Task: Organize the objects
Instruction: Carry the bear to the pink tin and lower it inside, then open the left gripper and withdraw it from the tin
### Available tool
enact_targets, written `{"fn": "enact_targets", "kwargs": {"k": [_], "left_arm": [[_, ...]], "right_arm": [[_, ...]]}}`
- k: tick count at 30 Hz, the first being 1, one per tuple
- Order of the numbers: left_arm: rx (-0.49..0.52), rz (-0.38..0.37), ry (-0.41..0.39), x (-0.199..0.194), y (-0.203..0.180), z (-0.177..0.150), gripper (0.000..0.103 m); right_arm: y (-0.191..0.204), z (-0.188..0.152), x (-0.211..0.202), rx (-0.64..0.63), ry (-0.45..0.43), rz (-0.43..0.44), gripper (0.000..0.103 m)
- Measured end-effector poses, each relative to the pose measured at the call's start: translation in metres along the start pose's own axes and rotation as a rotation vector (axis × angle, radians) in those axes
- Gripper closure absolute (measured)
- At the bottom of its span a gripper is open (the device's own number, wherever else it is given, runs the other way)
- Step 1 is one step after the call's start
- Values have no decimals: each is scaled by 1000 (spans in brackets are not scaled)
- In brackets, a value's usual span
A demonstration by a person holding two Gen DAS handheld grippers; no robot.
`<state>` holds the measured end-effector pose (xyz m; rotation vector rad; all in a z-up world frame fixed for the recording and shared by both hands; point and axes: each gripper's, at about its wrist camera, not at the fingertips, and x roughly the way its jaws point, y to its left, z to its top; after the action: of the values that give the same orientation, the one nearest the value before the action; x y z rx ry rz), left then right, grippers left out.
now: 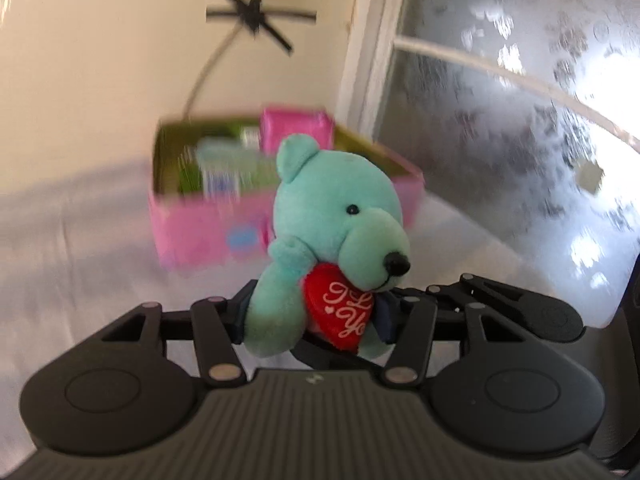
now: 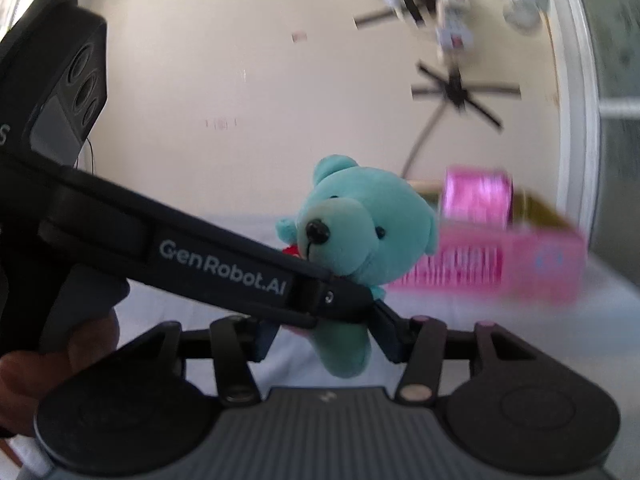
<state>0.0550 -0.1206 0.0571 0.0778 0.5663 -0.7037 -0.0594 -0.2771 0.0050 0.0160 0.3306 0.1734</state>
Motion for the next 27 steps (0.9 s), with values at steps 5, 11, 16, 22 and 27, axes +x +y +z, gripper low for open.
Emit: {"fn": "enact_targets", "kwargs": {"k": [5, 11, 16, 22, 27], "left_arm": [[36, 76, -51, 28, 21, 60, 44], [3, 153, 32, 111, 64, 118, 42], [-87, 201, 95, 165, 101, 142, 41], [-140, 264, 129, 183, 125, 137, 37], [-151, 243, 115, 160, 117, 124, 37]], "right_arm": [[-26, 56, 52, -11, -13, 40, 52], [-73, 106, 166, 56, 144, 70, 51], [-92, 126, 240, 40, 286, 81, 48], [-96, 121, 245, 51, 300, 77, 38], [-93, 106, 200, 104, 201, 77, 36]]}}
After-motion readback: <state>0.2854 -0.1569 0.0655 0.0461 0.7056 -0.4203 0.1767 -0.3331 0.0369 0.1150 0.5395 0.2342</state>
